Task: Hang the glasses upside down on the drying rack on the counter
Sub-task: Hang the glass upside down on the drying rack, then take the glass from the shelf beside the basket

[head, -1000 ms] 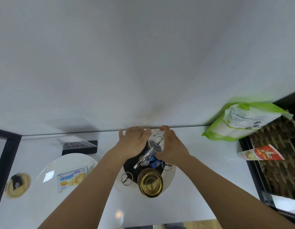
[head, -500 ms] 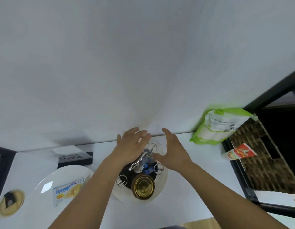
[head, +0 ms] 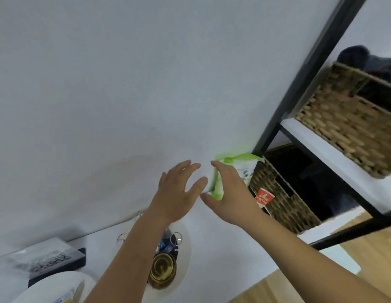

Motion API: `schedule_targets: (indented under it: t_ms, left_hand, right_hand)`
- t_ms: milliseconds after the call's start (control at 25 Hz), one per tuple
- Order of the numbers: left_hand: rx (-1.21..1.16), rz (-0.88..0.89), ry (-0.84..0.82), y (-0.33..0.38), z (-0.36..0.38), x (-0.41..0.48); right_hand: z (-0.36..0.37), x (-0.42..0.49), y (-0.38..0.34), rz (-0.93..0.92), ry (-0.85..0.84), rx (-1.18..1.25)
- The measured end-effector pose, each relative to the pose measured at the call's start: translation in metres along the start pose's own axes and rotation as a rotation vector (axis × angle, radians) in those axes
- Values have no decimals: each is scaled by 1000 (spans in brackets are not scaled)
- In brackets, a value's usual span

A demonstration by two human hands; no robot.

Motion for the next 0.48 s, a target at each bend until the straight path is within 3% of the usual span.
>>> schedule_targets:
  t_ms: [280,480]
  left_hand:
    - [-129,243,18,127,39,-32]
    - [-159,384,-64,223,114,-110]
  right_hand:
    - [-121,-62,35,82,218,-12]
    - [-219,-169,78,151,387,-43]
Point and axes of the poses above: each hand's wrist, its own x-axis towards the middle knuckle, its own z-axis out of the palm, y = z × x, the point moved 9 cm from there along x, towards the middle knuckle, and after that the axes turned 10 degrees about y, right-handed, at the moved point
